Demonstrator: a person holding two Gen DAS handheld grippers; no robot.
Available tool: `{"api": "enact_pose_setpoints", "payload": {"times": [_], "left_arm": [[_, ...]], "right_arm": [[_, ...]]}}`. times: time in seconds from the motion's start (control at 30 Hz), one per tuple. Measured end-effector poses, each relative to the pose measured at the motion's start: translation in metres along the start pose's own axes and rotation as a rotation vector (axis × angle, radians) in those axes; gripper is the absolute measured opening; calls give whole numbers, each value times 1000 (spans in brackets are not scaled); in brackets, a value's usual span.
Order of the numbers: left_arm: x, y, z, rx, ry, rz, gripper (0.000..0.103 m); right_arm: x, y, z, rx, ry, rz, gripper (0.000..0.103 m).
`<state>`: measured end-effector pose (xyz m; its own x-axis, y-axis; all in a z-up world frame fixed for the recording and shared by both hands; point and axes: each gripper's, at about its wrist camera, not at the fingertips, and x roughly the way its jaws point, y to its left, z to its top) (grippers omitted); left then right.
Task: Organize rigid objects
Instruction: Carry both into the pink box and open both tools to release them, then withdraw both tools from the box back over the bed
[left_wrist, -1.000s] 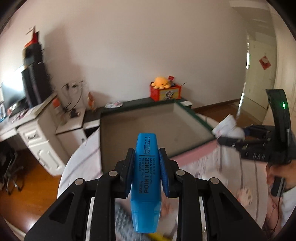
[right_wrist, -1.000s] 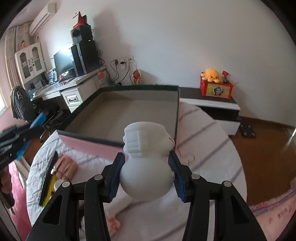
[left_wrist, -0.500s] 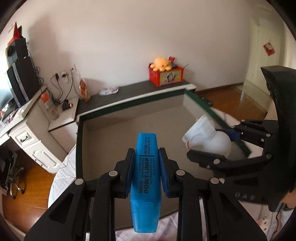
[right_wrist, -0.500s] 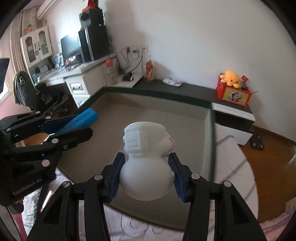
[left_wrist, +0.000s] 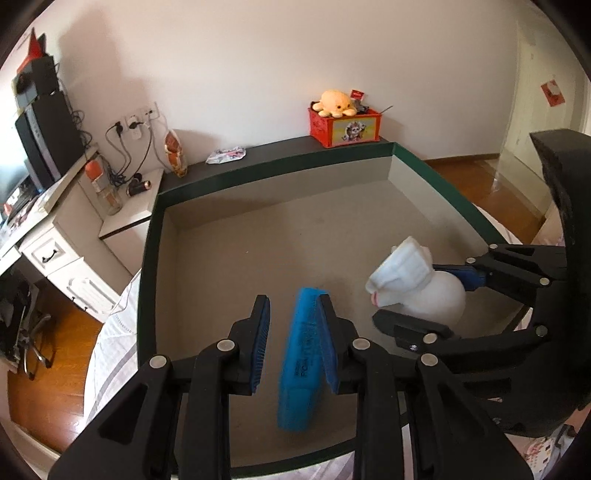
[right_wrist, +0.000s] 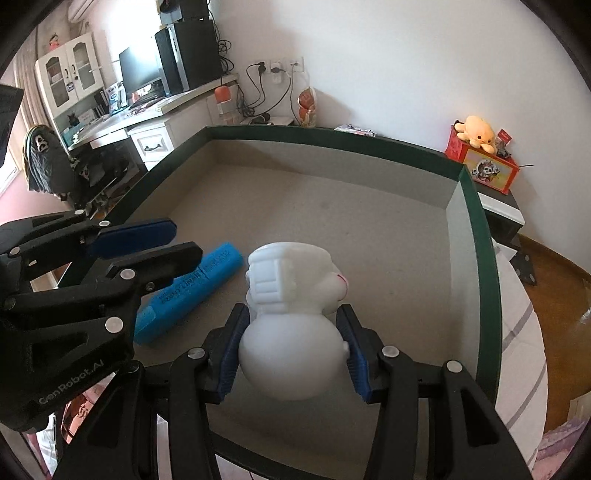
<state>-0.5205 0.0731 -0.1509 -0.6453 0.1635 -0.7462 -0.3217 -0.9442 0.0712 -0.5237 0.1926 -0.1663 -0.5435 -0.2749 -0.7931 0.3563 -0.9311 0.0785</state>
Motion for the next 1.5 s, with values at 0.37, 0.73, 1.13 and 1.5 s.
{"api": "enact_pose_setpoints", "payload": {"times": [0.37, 0.73, 1.13, 1.5], "left_arm": [[-88, 15, -26, -105, -178, 80, 93], [-219, -4, -101, -140, -402, 222, 103], [-301, -11, -182, -249, -515, 259, 103], [-332, -28, -206, -217, -555, 277, 103]], "right_arm": [[-64, 8, -12, 38, -162, -34, 81], [-186, 40, -75, 48, -415, -130, 85], [-289, 83, -169, 64, -628, -297, 103], [-320, 108, -212, 67, -665, -350, 103]]}}
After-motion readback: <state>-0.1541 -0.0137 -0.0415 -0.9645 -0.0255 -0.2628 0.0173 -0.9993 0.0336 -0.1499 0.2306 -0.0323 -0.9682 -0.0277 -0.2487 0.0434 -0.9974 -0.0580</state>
